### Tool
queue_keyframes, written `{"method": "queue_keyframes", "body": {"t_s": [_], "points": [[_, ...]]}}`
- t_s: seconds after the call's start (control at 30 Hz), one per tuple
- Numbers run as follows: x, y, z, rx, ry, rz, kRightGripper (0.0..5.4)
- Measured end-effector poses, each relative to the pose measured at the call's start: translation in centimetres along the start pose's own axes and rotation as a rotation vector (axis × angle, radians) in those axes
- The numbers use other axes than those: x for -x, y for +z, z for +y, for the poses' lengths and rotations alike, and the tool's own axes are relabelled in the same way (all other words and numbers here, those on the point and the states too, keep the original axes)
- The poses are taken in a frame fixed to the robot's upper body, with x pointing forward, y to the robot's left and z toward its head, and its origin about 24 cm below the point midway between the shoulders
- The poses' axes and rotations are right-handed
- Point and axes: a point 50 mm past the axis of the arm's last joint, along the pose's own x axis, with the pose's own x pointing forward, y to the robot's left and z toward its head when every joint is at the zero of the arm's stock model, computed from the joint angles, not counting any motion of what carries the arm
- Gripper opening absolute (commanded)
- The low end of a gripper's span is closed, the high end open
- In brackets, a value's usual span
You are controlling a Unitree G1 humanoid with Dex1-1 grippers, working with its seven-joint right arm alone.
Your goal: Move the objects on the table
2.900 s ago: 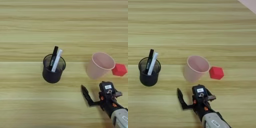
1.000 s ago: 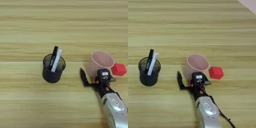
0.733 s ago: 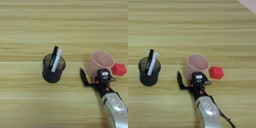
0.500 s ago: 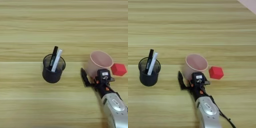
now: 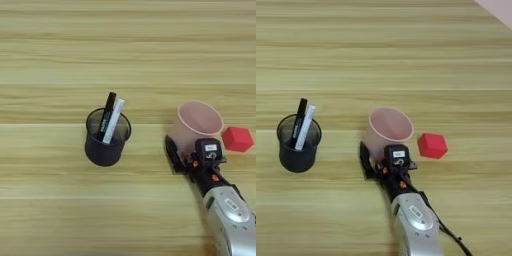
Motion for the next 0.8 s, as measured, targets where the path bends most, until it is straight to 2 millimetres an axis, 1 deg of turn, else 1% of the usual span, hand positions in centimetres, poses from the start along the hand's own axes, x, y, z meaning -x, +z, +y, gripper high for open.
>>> {"method": "queue_keyframes", "body": {"t_s": [0.8], "points": [[0.00,0.03,0.13,0.006,0.039,-0.001,3.79]]}}
